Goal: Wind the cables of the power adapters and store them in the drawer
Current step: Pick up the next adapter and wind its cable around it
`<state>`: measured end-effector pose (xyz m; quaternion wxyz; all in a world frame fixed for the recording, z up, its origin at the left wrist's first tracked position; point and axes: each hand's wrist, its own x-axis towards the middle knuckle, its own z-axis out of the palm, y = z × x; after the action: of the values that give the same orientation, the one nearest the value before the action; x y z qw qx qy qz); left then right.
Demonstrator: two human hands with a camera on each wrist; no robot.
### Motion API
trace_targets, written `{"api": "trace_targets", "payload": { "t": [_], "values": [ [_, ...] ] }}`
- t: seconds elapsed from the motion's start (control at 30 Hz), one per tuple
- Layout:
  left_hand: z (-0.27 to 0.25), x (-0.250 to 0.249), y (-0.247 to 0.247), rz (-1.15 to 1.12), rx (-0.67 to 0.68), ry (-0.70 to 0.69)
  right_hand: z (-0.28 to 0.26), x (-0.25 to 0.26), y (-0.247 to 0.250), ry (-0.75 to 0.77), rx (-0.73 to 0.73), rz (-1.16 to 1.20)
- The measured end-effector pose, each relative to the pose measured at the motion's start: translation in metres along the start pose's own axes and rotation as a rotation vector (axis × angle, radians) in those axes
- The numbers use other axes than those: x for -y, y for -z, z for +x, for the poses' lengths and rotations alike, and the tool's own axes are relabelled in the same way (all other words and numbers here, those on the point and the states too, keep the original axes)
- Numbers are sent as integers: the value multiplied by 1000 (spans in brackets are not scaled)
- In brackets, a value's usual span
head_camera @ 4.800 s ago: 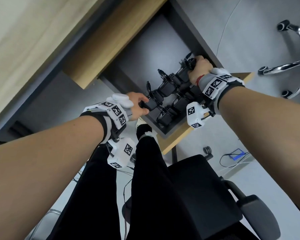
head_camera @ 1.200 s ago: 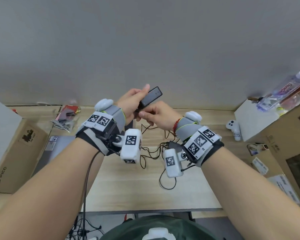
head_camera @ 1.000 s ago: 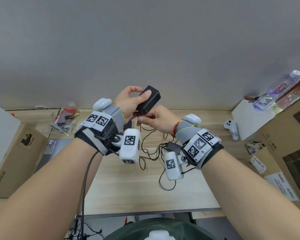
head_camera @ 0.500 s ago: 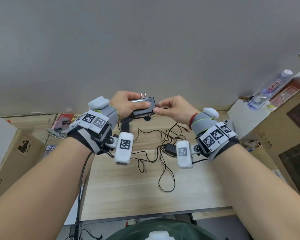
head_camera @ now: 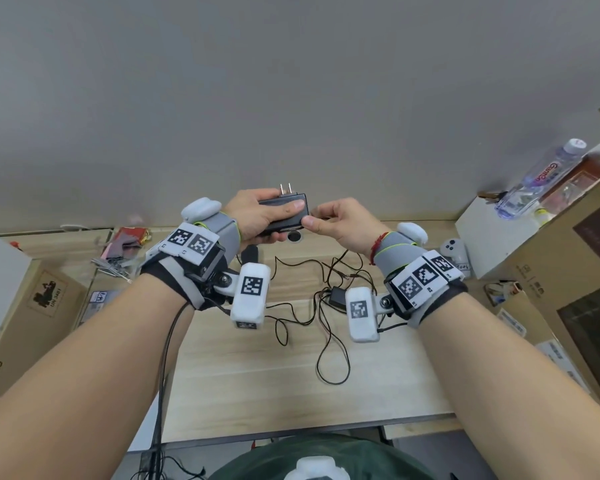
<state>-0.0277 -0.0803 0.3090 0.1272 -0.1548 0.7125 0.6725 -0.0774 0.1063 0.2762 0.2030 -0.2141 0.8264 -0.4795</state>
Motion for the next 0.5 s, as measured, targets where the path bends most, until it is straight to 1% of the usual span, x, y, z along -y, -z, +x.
{"api": "trace_targets", "payload": {
  "t": [0.13, 0.23, 0.37, 0.5],
  "values": [
    [2, -5, 10, -64, -28, -12, 4, -3, 1, 44, -56, 26],
    [5, -7, 15, -60, -52, -26, 5, -5, -1, 64, -33, 33],
    [6, -4, 16, 13, -117, -59, 5, -7, -3, 34, -20, 33],
    [5, 4, 19, 153, -160, -94, 3, -2, 6, 34, -32, 62]
  ]
}}
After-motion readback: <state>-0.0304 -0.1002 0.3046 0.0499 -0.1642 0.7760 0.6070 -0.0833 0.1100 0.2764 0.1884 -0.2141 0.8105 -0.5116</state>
